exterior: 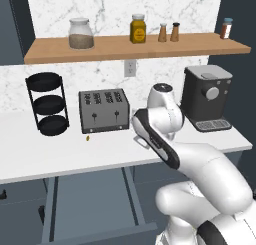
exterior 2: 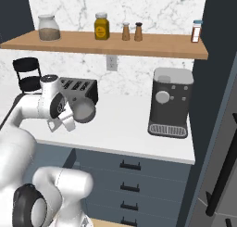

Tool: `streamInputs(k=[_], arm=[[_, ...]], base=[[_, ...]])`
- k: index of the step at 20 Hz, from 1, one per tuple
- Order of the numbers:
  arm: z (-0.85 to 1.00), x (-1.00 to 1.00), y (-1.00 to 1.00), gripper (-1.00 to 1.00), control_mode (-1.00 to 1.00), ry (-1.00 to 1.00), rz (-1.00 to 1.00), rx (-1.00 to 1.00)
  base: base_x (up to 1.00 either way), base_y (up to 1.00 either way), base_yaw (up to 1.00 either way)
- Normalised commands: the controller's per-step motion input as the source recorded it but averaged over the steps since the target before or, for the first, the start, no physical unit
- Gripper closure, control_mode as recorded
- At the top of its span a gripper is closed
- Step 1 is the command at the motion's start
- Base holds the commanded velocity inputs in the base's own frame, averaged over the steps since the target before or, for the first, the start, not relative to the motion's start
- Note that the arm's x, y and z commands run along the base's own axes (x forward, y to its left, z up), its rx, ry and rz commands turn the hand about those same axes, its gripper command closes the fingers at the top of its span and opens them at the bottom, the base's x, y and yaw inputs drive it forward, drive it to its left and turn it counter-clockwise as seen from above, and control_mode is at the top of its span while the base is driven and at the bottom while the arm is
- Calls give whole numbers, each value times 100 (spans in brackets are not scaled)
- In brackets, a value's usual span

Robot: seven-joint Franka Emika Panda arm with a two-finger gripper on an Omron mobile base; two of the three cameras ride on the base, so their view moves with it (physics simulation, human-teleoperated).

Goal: Pick the measuring cup from the drawer and place it on the counter.

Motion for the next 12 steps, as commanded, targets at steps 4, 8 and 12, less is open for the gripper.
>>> streamInputs(k=[4, 8, 12], arm=[[-69, 92, -70, 100, -100, 0, 0, 0], [-44, 73, -66, 100, -100, 1, 0, 3], [-29, 64, -30, 100, -100, 6, 3, 2]], base=[[0, 0, 0], [0, 0, 0], [0, 0, 0]])
